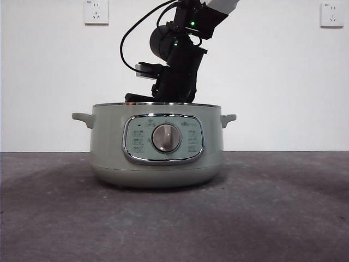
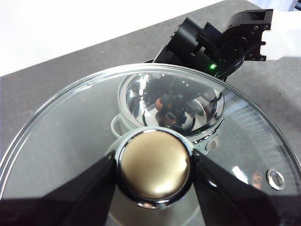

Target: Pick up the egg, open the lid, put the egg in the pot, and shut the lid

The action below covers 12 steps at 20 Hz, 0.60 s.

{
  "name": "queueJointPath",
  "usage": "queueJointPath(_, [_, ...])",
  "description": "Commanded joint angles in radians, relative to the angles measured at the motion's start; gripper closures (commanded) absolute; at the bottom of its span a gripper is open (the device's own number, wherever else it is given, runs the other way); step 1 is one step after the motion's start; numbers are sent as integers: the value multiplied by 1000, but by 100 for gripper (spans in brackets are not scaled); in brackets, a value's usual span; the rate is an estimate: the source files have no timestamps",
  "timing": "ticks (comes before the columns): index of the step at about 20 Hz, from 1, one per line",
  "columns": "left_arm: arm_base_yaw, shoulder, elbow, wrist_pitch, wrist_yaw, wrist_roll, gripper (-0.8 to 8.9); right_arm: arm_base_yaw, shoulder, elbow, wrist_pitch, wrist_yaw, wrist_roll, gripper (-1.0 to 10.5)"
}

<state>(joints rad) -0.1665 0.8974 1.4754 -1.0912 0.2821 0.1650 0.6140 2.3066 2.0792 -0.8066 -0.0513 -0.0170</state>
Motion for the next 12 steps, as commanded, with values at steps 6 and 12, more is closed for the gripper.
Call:
queueJointPath(6, [1,-7,9,45,13,11,820,4,27,3,-12,15,-12,796])
queueJointPath(12, [1,27,9,47,13,11,820,8,24,85,-55,14,-10,563])
